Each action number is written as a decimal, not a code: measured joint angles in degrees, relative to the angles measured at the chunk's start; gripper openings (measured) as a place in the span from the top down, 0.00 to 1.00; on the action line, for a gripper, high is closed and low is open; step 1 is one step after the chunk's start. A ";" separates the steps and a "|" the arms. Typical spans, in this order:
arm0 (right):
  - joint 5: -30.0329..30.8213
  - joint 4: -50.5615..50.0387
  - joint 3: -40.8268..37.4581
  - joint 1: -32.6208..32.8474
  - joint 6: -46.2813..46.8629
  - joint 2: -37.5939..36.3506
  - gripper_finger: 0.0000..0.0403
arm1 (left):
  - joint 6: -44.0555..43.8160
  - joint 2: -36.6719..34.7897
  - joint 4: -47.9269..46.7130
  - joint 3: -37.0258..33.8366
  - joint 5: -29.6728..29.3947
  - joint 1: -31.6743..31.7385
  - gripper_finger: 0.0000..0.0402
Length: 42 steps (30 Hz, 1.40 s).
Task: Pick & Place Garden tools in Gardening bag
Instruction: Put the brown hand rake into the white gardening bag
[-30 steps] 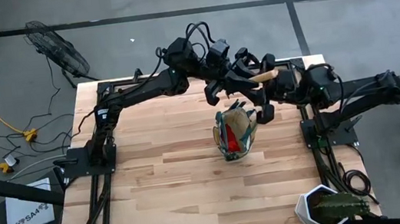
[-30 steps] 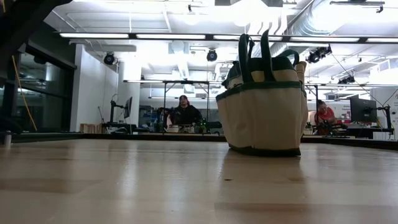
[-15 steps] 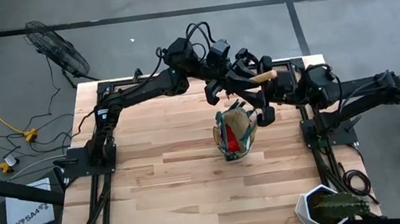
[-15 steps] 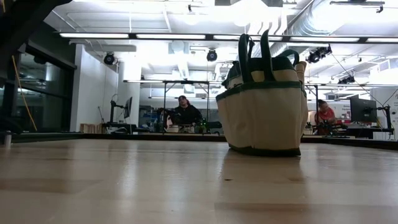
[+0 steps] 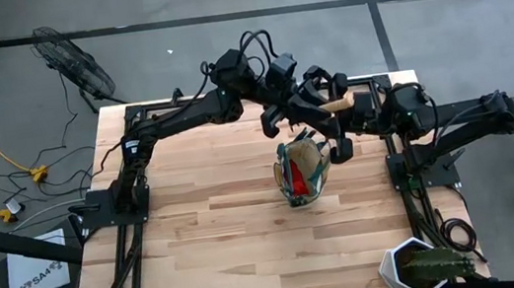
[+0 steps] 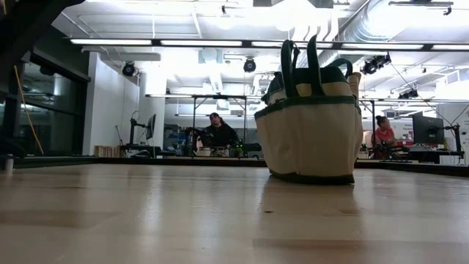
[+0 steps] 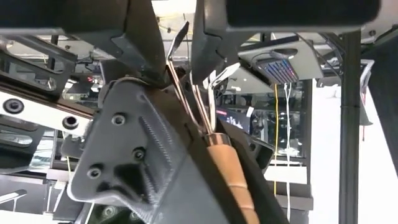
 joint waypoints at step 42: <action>21.05 -20.86 -0.02 8.40 5.45 -14.39 0.64 | 21.90 -0.05 -9.87 -0.02 -10.46 0.86 0.85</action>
